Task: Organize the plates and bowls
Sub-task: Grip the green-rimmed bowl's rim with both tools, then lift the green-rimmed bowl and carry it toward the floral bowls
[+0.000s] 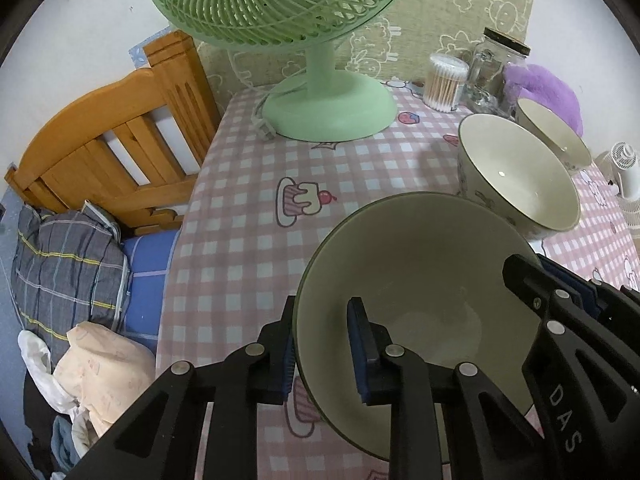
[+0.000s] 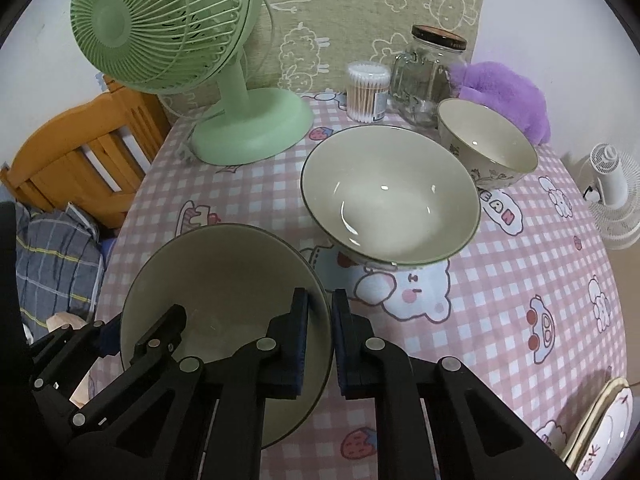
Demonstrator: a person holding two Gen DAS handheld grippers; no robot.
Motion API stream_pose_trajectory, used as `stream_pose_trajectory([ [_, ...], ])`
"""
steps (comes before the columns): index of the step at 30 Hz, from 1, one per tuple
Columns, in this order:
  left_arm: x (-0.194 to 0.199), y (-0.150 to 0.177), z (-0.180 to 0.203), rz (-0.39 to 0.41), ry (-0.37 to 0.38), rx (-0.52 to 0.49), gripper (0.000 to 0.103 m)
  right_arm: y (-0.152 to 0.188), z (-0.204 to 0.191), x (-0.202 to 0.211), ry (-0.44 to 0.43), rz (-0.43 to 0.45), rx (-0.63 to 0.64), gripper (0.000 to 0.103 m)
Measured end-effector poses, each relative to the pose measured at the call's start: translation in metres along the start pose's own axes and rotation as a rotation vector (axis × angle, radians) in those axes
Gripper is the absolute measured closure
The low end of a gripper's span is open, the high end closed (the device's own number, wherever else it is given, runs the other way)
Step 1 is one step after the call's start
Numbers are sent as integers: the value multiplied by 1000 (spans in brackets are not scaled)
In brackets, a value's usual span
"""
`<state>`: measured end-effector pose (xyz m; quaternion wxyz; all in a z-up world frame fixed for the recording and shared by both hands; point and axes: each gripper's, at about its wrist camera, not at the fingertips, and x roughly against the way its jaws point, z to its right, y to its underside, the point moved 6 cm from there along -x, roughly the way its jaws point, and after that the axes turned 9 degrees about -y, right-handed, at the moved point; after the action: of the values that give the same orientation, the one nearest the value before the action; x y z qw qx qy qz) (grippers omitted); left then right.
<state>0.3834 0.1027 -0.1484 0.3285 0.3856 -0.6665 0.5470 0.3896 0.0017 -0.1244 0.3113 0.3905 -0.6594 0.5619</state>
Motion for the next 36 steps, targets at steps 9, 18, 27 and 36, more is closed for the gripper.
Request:
stream_pose_trajectory([
  [9, 20, 21, 6, -13, 24, -2, 82, 20, 3, 21, 11, -30, -6, 88],
  [18, 49, 49, 11, -11, 27, 7, 82, 49, 8, 49, -2, -41, -8, 88],
  [27, 84, 76, 18, -8, 7, 33, 82, 75, 15, 85, -42, -41, 12, 88],
  [36, 111, 112, 48, -46, -8, 59, 82, 107, 40, 117, -67, -59, 47, 88],
])
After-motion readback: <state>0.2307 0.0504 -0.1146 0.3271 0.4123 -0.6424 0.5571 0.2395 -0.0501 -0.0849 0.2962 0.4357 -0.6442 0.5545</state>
